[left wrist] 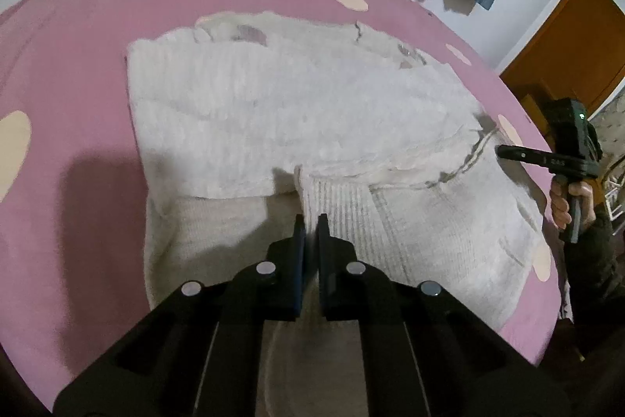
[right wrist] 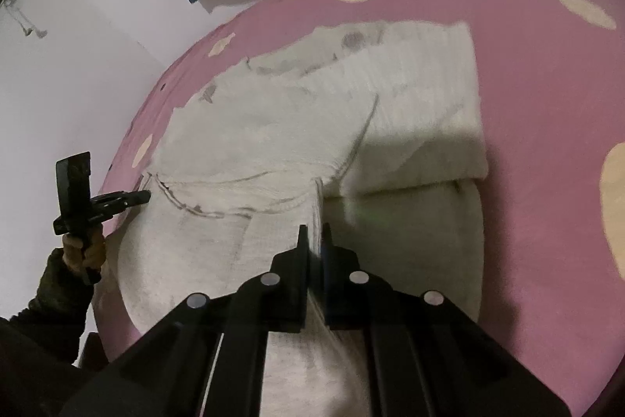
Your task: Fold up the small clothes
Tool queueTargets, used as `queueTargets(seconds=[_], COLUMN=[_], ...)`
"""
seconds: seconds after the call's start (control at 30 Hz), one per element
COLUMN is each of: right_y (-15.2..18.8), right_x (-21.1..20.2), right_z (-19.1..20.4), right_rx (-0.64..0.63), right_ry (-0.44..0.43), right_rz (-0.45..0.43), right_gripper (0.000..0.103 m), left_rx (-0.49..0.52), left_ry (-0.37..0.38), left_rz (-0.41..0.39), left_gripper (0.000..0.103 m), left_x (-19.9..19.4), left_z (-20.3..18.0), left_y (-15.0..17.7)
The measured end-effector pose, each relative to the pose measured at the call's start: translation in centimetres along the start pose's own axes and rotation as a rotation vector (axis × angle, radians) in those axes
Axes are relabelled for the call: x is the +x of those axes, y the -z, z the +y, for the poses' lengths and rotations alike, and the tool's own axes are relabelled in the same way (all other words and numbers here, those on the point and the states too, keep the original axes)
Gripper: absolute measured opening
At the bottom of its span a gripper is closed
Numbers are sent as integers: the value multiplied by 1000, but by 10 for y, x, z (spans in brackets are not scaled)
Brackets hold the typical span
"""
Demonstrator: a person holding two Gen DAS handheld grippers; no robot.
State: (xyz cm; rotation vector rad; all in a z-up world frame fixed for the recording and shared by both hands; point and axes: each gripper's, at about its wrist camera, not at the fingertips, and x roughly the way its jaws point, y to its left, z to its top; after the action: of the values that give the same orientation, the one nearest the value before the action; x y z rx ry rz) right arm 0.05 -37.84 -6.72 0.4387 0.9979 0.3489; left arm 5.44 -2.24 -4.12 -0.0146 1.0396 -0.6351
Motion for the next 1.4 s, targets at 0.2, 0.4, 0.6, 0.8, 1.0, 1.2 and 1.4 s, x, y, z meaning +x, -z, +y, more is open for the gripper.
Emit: queueTargets(seconds=[0.2, 0.4, 0.6, 0.8, 1.0, 1.2, 1.4], right_y=[4, -16, -70, -128, -169, -173, -159], right_x=[-36, -62, -59, -25, 17, 72, 97], right_z=[15, 32, 30, 12, -22, -57, -85], right_rx=[-31, -64, -33, 18, 102, 187, 271], right_ry=[12, 19, -8, 11, 26, 68, 68], right_rz=[-95, -187, -255, -268, -257, -162, -122], right_gripper=[5, 5, 5, 5, 5, 5, 4], left_rx=[3, 19, 21, 17, -46, -90, -132], left_ry=[-33, -62, -128, -210, -254, -288, -282], left_rz=[-114, -224, -280, -292, -279, -187, -145], left_gripper=[4, 4, 4, 4, 4, 4, 6], left_x=[-33, -62, -61, -31, 8, 62, 85], left_z=[-13, -20, -14, 6, 41, 70, 87], left_y=[-1, -26, -76, -128, -165, -163, -149])
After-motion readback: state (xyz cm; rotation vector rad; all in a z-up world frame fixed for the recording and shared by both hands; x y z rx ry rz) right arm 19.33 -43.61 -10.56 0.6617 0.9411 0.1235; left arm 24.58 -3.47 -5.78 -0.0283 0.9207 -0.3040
